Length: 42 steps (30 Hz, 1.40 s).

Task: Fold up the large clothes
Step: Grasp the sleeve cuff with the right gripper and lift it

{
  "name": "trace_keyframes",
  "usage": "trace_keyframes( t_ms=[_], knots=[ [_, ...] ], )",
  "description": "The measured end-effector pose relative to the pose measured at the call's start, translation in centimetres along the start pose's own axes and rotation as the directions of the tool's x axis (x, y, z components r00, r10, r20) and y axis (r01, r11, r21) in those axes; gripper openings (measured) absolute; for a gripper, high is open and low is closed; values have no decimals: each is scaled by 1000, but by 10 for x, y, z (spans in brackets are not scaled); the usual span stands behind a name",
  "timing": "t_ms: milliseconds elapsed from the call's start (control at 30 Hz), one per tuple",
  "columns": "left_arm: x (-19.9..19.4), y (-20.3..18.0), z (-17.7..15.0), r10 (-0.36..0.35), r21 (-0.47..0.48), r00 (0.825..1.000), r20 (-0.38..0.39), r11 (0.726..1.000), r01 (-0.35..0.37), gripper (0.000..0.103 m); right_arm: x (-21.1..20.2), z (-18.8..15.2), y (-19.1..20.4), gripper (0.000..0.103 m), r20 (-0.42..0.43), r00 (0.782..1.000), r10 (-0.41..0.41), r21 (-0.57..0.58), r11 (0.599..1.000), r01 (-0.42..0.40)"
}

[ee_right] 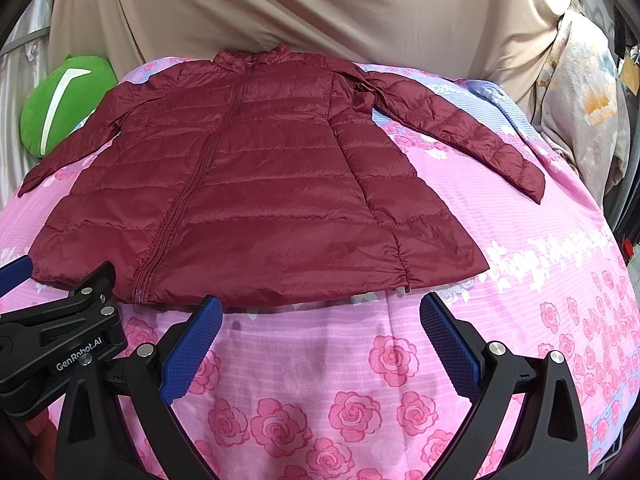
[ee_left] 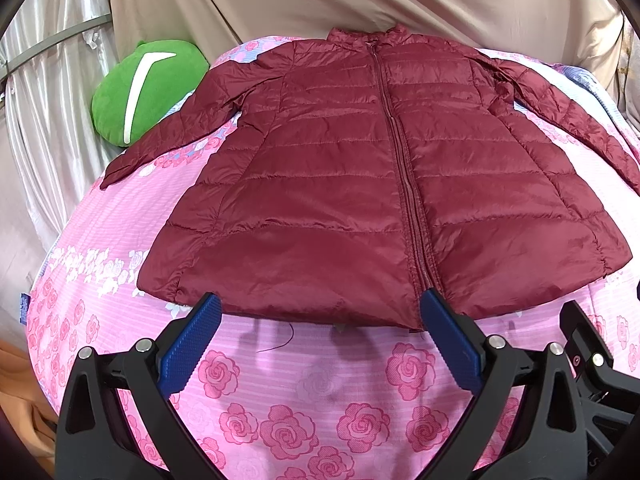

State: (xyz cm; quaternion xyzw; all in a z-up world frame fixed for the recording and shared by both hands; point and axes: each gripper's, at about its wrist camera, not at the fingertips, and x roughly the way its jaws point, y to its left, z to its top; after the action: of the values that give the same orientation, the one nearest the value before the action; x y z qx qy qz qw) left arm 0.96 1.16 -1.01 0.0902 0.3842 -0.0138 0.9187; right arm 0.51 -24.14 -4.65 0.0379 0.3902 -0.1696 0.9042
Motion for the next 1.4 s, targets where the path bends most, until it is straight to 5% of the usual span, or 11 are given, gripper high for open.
trace_keyframes(
  t_ms=[367,500,767,900,1033,1167,1233,1333,1400],
  knots=[
    [5,-1,-3,-3,5,1000,-6,1000,3,97,6,-4,0,98,-9,1000,9,1,1000,-9],
    [11,-1,3,-41,9,999,-20,999,41,97,19,-1,-14,98,-42,996,79,32,996,-78],
    [42,41,32,-145,-95,989,-40,985,141,97,67,45,-147,98,-41,997,66,304,951,-51],
    [54,61,43,-143,-125,989,-21,982,140,97,113,66,-240,96,-90,996,23,492,870,25],
    [66,85,56,-165,-209,986,11,964,163,97,148,74,-320,94,-130,990,-46,654,747,120],
    [79,101,72,-156,-265,987,34,951,159,97,172,88,-347,95,-142,985,-102,664,728,171],
    [86,104,82,-149,-262,989,18,954,148,97,184,100,-347,84,-172,975,-142,629,746,220],
    [101,108,101,-136,-260,990,-23,957,126,97,199,122,-347,24,-184,972,-148,600,766,230],
    [107,112,109,-123,-264,992,-19,958,113,97,205,151,-346,14,-148,985,-87,640,751,163]
  ],
)
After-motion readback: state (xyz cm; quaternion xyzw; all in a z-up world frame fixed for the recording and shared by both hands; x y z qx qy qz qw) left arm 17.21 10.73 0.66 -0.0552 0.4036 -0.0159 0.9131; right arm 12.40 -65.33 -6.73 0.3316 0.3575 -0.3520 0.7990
